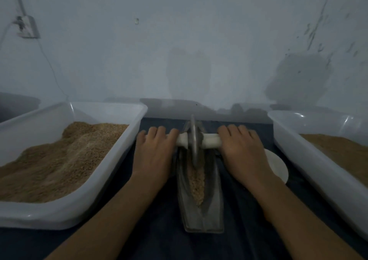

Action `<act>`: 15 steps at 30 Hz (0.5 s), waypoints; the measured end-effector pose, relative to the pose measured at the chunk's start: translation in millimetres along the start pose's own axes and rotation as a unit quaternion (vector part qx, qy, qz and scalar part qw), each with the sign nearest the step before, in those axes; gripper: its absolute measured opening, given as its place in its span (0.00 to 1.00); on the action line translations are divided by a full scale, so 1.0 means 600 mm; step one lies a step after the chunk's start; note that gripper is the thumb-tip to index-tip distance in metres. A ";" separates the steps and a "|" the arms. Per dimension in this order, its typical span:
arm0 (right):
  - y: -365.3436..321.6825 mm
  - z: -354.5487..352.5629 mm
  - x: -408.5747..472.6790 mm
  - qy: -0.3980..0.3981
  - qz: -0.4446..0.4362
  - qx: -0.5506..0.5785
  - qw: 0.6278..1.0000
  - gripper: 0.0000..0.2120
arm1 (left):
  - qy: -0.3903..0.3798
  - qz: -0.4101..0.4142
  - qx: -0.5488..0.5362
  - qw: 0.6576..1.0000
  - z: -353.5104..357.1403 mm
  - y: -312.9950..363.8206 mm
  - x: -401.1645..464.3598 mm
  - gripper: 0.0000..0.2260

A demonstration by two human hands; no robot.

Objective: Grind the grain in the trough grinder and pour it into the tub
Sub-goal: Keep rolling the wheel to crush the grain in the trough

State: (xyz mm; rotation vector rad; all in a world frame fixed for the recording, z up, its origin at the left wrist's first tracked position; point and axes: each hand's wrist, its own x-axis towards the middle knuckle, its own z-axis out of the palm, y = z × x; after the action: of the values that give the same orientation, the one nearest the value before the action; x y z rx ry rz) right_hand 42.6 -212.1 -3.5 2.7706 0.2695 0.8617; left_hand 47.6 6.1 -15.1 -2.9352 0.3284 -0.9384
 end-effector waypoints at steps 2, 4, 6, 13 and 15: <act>0.007 -0.005 -0.007 0.034 -0.038 0.029 0.998 0.10 | -0.007 0.010 -0.027 1.000 -0.002 -0.009 0.000 0.15; 0.019 -0.018 -0.022 0.015 -0.071 0.059 0.996 0.09 | -0.019 0.028 -0.054 0.998 -0.014 -0.017 -0.002 0.13; 0.034 -0.029 -0.041 -0.037 -0.093 0.095 0.990 0.13 | -0.036 0.062 -0.066 0.995 -0.024 -0.021 -0.009 0.13; 0.014 -0.009 -0.009 -0.019 -0.049 0.049 0.997 0.11 | -0.024 -0.004 0.009 1.000 -0.003 -0.002 0.011 0.17; 0.005 -0.007 0.005 -0.010 -0.025 0.023 0.999 0.12 | -0.025 -0.014 0.007 1.000 0.005 -0.004 0.013 0.15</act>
State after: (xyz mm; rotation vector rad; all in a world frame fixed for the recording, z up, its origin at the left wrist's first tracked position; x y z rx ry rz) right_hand 42.9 -213.6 1.9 2.8012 0.3575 0.8254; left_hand 56.0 6.7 -12.8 -2.9517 0.2767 -0.8651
